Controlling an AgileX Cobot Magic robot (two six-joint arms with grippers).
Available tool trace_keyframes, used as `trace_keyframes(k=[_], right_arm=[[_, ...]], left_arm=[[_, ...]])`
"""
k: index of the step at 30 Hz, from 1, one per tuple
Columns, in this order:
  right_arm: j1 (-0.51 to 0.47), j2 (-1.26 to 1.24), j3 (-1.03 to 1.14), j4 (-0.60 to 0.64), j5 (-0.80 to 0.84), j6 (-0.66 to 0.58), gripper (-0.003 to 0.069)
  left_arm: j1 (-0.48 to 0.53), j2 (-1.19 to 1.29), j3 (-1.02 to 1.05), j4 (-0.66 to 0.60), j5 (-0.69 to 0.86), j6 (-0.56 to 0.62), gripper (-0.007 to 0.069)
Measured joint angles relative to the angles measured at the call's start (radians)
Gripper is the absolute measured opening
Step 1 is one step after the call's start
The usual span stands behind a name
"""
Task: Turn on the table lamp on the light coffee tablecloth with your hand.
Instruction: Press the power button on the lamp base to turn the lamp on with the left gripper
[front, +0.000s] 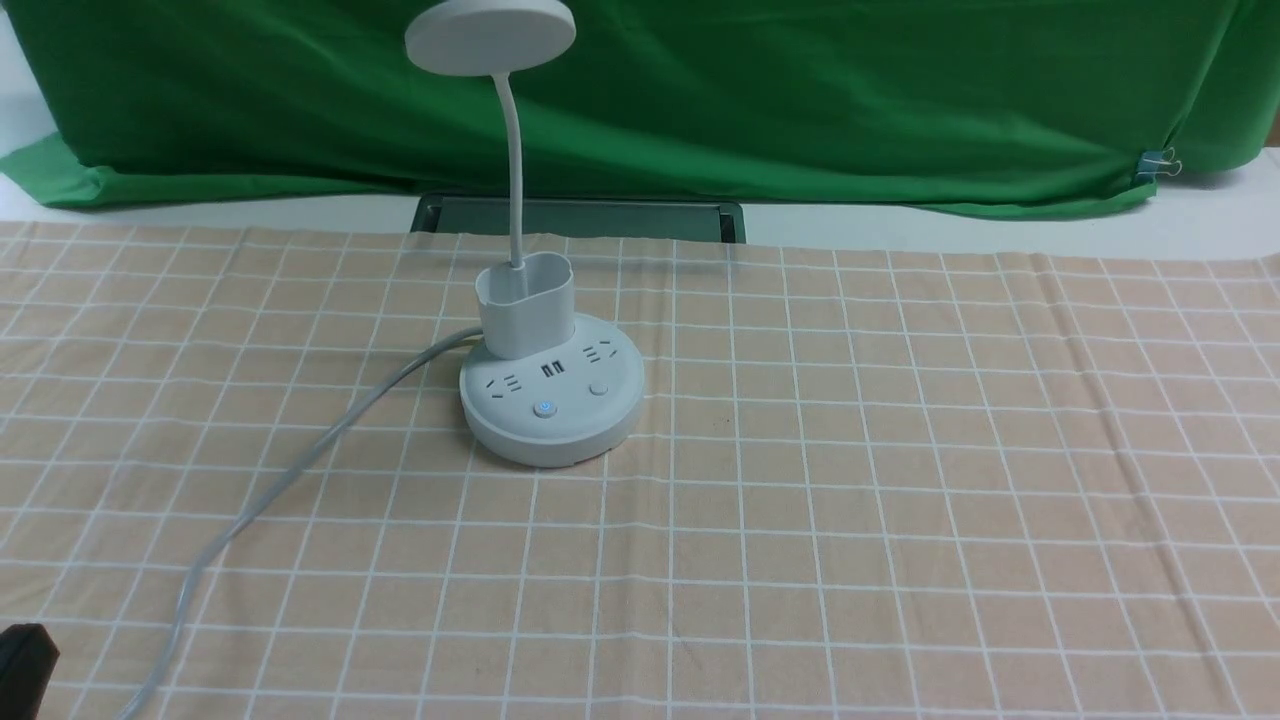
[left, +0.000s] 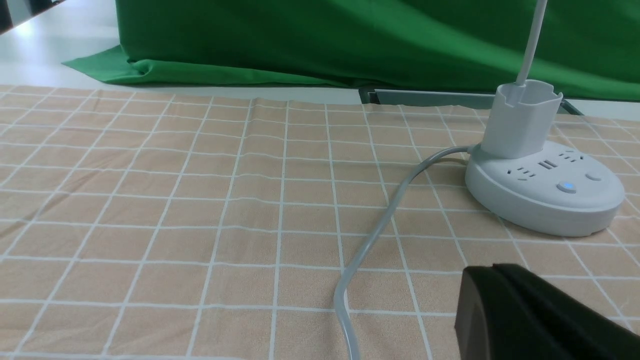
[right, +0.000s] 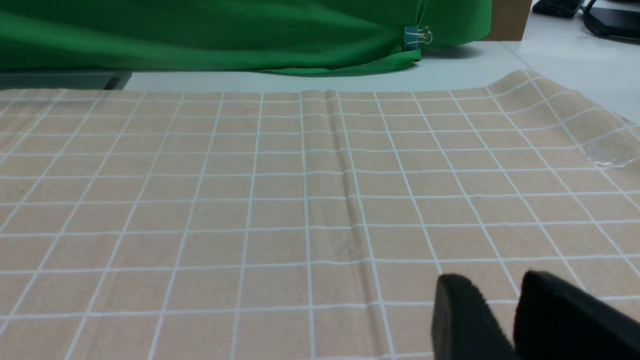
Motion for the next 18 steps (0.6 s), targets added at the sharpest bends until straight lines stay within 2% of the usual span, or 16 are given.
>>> trace_keyframes(k=[18], right_arm=[[0.0,0.0,0.0,0.0,0.001,0.0,0.0238]], left_arm=[[0.0,0.0,0.0,0.004,0.0,0.005,0.0001]])
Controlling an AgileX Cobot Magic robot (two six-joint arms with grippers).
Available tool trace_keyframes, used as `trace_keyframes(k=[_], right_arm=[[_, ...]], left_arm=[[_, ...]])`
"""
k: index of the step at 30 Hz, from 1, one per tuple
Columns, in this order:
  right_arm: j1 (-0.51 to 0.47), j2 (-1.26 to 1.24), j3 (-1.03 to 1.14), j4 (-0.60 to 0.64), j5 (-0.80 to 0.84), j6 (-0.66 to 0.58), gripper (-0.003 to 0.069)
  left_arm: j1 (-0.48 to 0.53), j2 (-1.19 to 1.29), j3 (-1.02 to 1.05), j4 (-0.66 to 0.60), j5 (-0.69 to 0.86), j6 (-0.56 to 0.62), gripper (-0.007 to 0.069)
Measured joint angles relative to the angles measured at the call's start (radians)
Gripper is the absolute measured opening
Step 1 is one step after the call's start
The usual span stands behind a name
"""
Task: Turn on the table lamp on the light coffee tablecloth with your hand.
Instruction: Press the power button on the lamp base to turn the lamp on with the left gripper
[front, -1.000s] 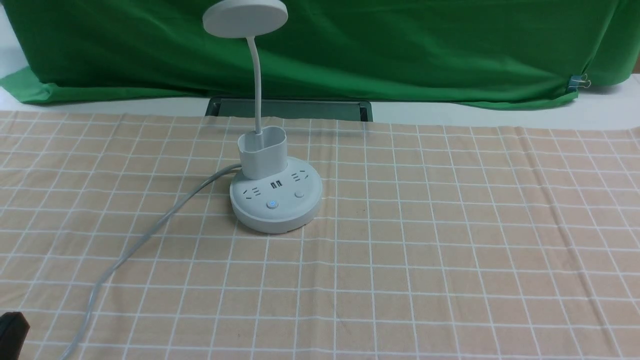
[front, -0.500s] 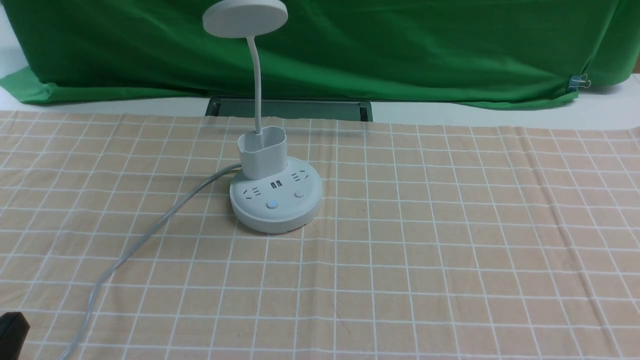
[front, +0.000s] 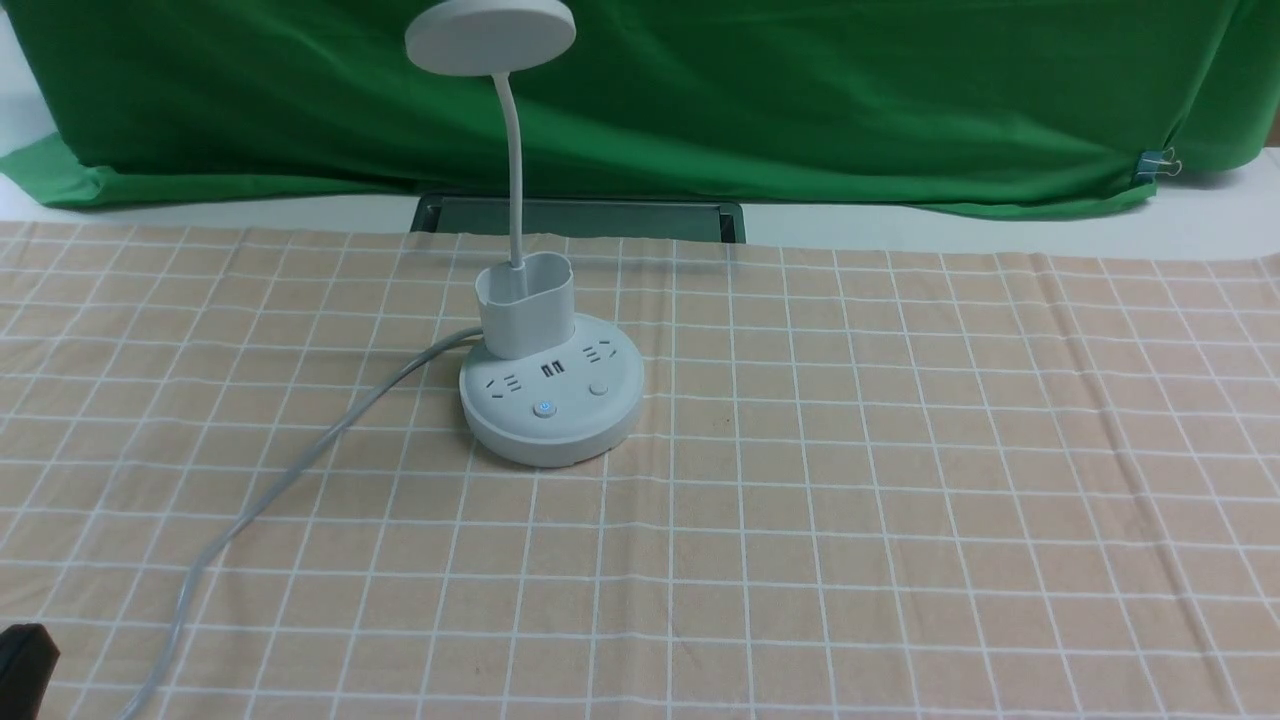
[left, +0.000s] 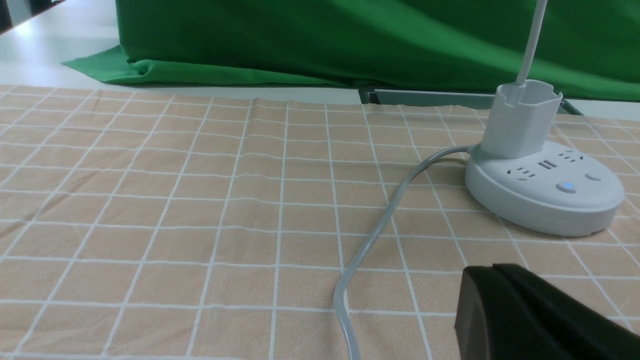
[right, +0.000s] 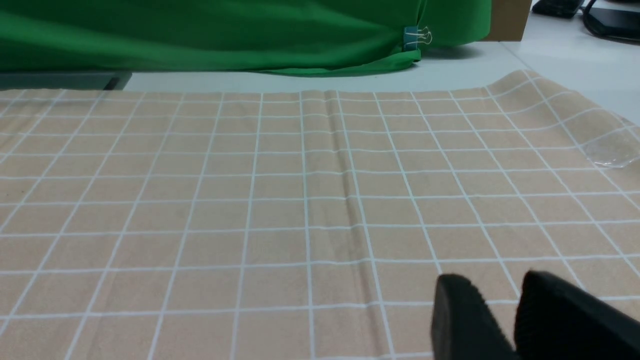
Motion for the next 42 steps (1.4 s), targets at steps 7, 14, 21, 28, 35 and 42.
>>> trace_keyframes(k=[7,14,21,28,35,42], right_arm=[[0.0,0.0,0.0,0.0,0.0,0.0,0.0238],[0.0,0.0,0.0,0.0,0.0,0.0,0.0238],[0.0,0.0,0.0,0.0,0.0,0.0,0.0238],[0.0,0.0,0.0,0.0,0.0,0.0,0.0238],[0.0,0.0,0.0,0.0,0.0,0.0,0.0238],[0.0,0.0,0.0,0.0,0.0,0.0,0.0238]], left_arm=[[0.0,0.0,0.0,0.074,-0.243,0.084,0.0001],[0.0,0.0,0.0,0.094,-0.723,0.093,0.0001],[0.0,-0.001,0.0,0.152,-1.133,0.029,0.0001],[0.0,0.015,-0.285,0.173,-0.732,-0.266,0.0001],[0.0,0.392,-0.511,0.178,-0.09,-0.33,0.0001],[-0.021,0.864,-0.511,-0.234,0.048,-0.156,0.0001]])
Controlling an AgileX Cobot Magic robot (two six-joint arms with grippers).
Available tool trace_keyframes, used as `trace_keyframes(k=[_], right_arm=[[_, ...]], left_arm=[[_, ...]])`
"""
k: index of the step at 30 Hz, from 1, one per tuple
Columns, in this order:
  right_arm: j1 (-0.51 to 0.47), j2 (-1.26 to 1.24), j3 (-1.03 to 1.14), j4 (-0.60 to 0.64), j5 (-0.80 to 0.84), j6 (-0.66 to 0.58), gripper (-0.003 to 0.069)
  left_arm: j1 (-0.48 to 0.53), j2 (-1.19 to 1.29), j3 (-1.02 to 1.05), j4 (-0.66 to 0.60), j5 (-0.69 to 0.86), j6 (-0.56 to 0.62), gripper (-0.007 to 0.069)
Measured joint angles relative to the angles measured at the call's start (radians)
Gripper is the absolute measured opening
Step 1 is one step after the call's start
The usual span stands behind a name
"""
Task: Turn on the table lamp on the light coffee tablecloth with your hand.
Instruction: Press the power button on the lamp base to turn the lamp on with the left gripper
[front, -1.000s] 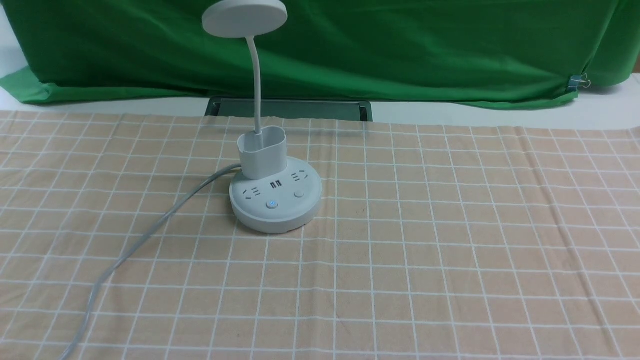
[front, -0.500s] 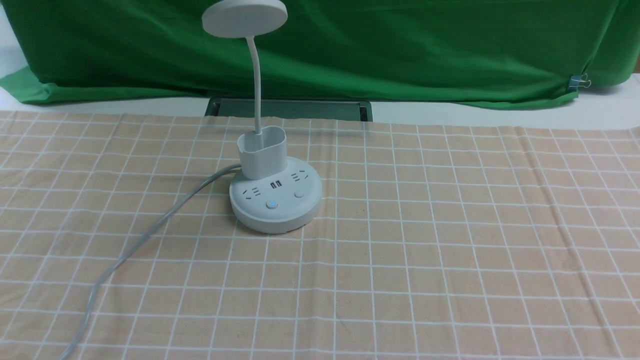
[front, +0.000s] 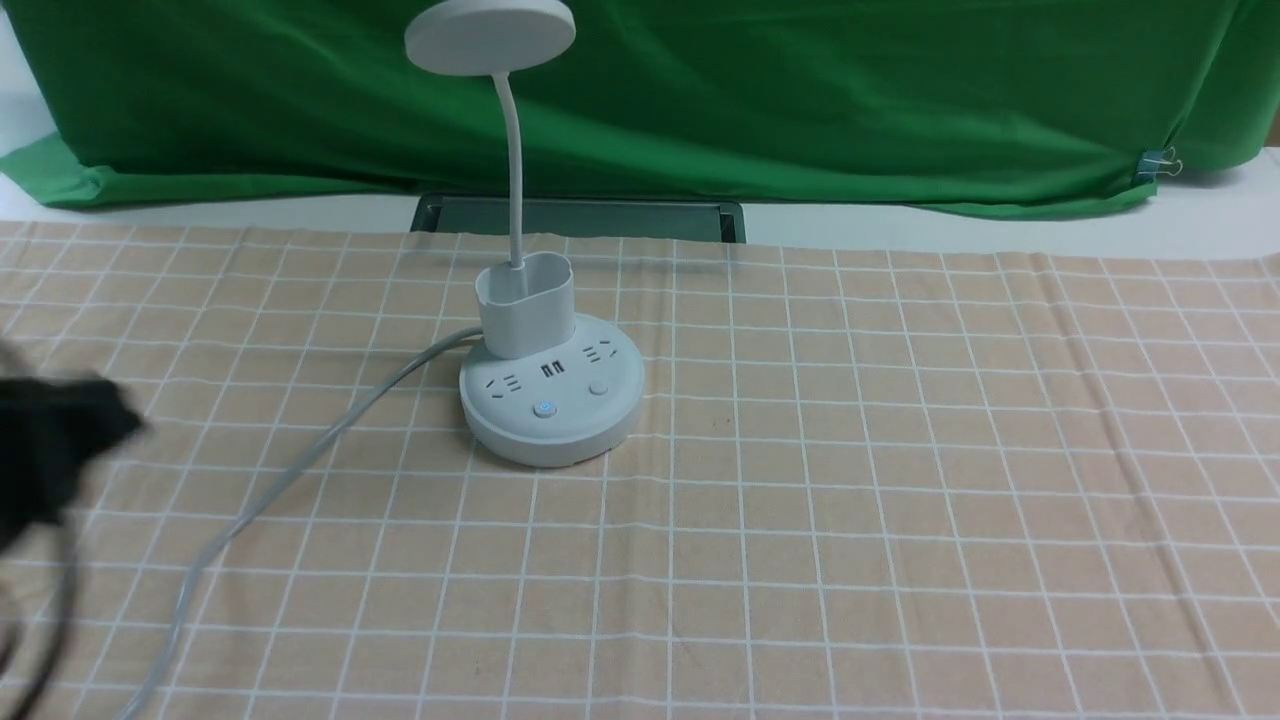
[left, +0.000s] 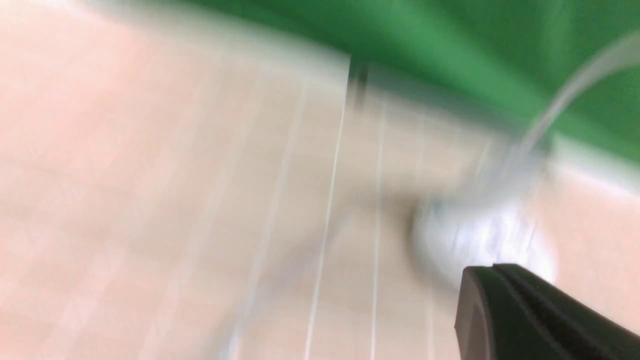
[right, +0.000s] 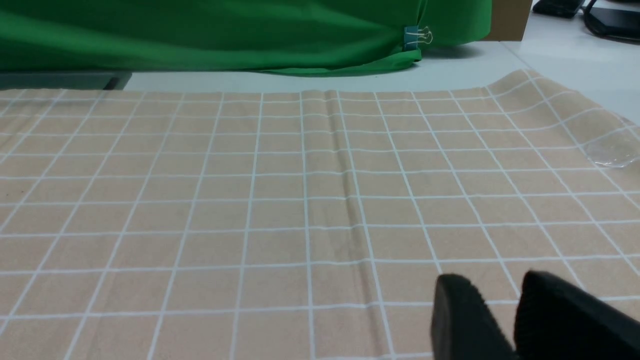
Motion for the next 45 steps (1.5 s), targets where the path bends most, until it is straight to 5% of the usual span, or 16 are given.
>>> trace_keyframes(k=[7,10,15,22,38,45], right_arm=[[0.0,0.0,0.0,0.0,0.0,0.0,0.0238],[0.0,0.0,0.0,0.0,0.0,0.0,0.0238],[0.0,0.0,0.0,0.0,0.0,0.0,0.0238],[0.0,0.0,0.0,0.0,0.0,0.0,0.0238],[0.0,0.0,0.0,0.0,0.0,0.0,0.0238],[0.0,0.0,0.0,0.0,0.0,0.0,0.0238]], left_arm=[[-0.12,0.44,-0.098,-0.668,0.229,0.689,0.0001],[-0.226,0.585,-0.234,-0.726,0.248,0.765,0.0001],[-0.363,0.728,-0.445,-0.464,0.198,0.577,0.0001],[-0.398,0.908,-0.764,-0.033,0.214,0.249,0.0001],[-0.398,1.146,-0.969,0.237,0.276,0.133,0.0001],[-0.398,1.146,-0.973,0.238,0.275,0.094,0.0001]])
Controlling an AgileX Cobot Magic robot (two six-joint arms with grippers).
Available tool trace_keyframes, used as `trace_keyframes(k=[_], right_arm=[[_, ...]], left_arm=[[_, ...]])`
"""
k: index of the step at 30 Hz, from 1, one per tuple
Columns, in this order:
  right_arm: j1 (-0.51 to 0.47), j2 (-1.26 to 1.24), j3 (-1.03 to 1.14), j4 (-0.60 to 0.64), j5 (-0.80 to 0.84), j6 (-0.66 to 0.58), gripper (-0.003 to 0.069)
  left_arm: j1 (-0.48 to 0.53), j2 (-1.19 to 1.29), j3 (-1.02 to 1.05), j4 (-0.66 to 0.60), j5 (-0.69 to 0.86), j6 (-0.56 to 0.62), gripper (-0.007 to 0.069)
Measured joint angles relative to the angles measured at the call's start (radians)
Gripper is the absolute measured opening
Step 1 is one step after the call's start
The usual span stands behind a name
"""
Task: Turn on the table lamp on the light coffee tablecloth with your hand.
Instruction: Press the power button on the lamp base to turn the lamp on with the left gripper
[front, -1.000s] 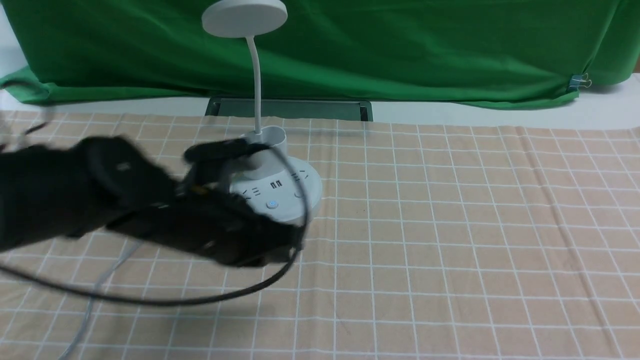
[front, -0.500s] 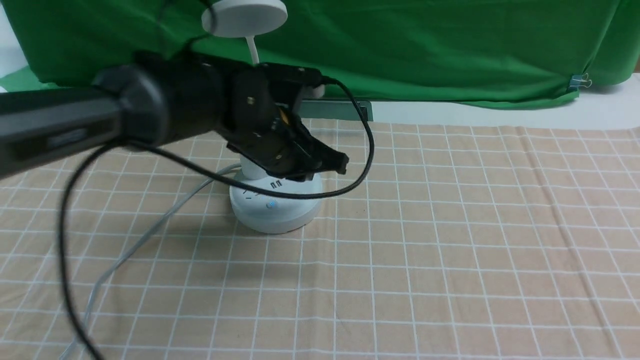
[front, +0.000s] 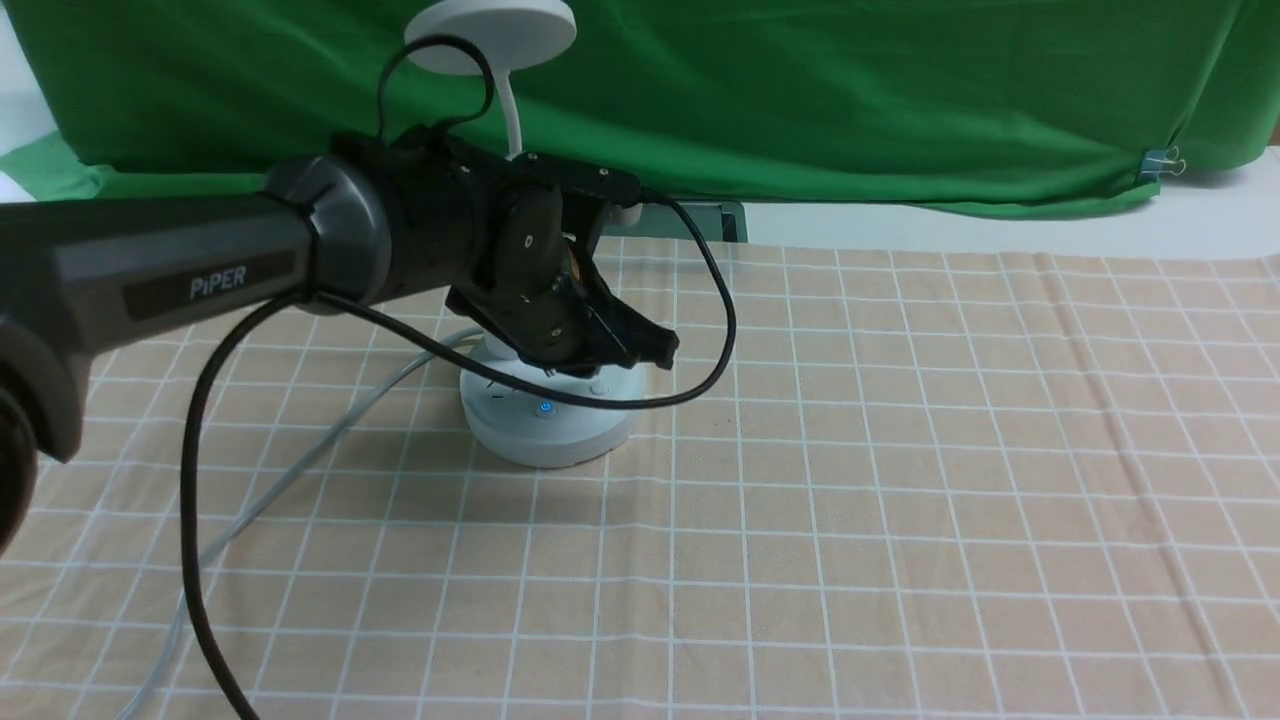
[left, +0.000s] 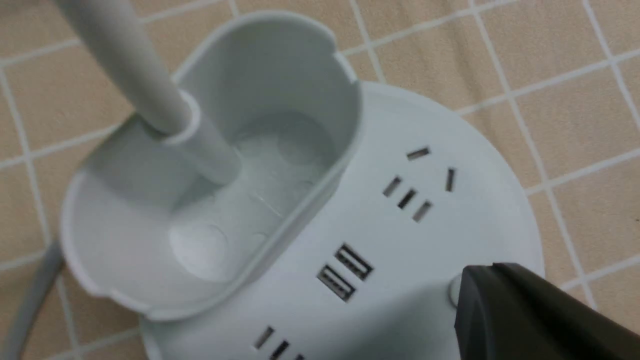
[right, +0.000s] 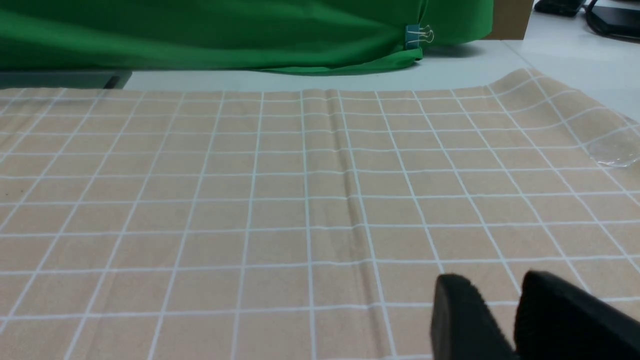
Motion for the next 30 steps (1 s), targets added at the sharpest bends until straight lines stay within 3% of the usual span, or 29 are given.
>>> trace_keyframes(k=[30], right_arm=[[0.0,0.0,0.0,0.0,0.0,0.0,0.0238]], left_arm=[[0.0,0.069,-0.016,-0.011,-0.025,-0.001,0.0001]])
